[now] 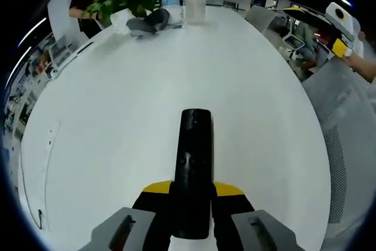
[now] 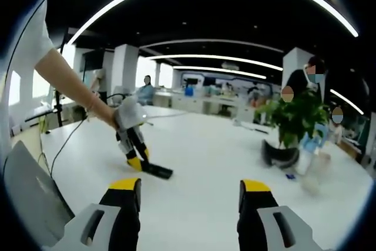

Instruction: Press the specified remote control buttons in sequence, fully releasing each button before pressing the next.

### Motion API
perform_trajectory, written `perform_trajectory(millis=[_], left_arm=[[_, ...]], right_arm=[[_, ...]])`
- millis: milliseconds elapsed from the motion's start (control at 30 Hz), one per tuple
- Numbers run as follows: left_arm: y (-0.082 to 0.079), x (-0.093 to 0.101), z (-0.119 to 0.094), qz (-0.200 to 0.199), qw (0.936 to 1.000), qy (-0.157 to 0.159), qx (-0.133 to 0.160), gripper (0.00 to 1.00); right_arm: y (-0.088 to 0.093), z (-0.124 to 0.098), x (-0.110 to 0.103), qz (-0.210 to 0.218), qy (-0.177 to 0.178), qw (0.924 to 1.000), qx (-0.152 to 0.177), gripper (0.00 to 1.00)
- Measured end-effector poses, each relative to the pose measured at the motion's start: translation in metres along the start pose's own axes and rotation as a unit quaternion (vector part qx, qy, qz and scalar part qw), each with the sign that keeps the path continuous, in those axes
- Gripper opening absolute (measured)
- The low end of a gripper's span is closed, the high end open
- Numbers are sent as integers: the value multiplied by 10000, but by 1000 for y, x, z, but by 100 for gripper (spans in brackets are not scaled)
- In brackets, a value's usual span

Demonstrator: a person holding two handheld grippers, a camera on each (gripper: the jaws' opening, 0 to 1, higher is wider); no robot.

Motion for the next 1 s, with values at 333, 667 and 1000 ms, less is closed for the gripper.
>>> perform_trajectory(millis=[333,667,1000], left_arm=[[2,13,-2,10,10000,-3,-2,24],[6,30,-4,153,9999,-11,41,24],[6,42,-5,191,9998,-7,44,24]], right_arm=[[1,2,-1,-37,-70,9999,-80,63],[1,3,-3,-47,-154,9998,-110,61],[2,2,-4,-84,-171,9997,-148,60]])
Point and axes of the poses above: the point that each gripper's makers call its tool centre point, and the gripper's own axes: z roughly forward along the fingers, x roughly to its right, y roughly out of its underside, the point moved 9 cm from there along -z, roughly backward along the fingers, and after that the axes turned 5 degrees about -y, right-handed, at the moved point
